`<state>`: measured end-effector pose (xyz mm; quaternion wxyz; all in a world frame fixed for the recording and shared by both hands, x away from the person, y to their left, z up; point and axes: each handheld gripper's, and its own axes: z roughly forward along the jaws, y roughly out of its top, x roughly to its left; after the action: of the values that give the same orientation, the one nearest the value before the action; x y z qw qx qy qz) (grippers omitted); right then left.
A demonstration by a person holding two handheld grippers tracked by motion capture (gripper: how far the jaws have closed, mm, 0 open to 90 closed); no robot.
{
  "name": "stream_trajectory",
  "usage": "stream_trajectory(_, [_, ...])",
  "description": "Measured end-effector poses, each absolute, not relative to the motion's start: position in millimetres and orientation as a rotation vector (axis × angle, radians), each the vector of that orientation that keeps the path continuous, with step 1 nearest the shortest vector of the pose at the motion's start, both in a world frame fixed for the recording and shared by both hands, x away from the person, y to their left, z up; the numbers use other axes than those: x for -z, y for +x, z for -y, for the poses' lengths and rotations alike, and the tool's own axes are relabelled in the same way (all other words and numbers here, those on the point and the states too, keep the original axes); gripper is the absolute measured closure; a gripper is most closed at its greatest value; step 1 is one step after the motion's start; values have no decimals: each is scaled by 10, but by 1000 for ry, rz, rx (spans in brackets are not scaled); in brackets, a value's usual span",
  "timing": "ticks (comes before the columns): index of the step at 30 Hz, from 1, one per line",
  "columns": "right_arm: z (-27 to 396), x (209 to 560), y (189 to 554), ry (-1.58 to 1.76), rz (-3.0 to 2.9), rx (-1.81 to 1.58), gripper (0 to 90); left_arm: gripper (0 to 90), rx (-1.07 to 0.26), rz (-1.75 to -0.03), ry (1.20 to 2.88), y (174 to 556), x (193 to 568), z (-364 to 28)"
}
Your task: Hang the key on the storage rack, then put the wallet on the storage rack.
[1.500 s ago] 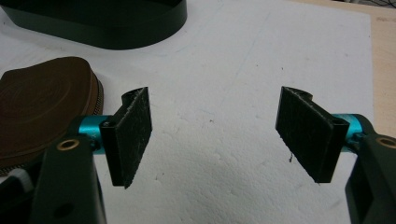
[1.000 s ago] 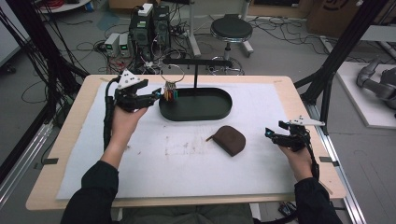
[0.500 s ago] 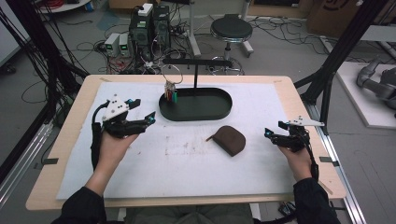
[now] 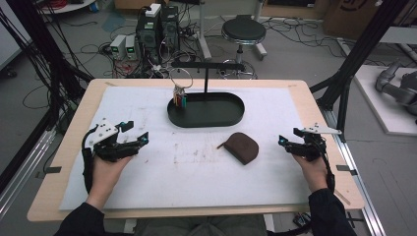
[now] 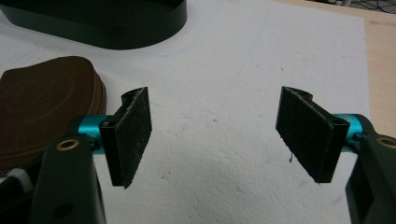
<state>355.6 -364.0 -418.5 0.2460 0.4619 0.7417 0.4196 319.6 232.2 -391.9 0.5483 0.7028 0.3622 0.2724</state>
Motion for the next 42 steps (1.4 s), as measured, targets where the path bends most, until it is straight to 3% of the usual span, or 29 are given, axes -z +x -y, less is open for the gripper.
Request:
stream_trajectory(24, [3101,4215,3577,1271,-2150,-1188,273,285,-689,-873,1699,3214,4060,-2318])
stream_trajectory(32, [3009,4281,3619,1295,-2241,-1212,406,285,-693,-879,1711,3215,4077,-2306])
stream_trajectory(42, [2991,4373,3688,1405,-2322,-1224,457,287,-690,-872,1728,3221,4095,-2266])
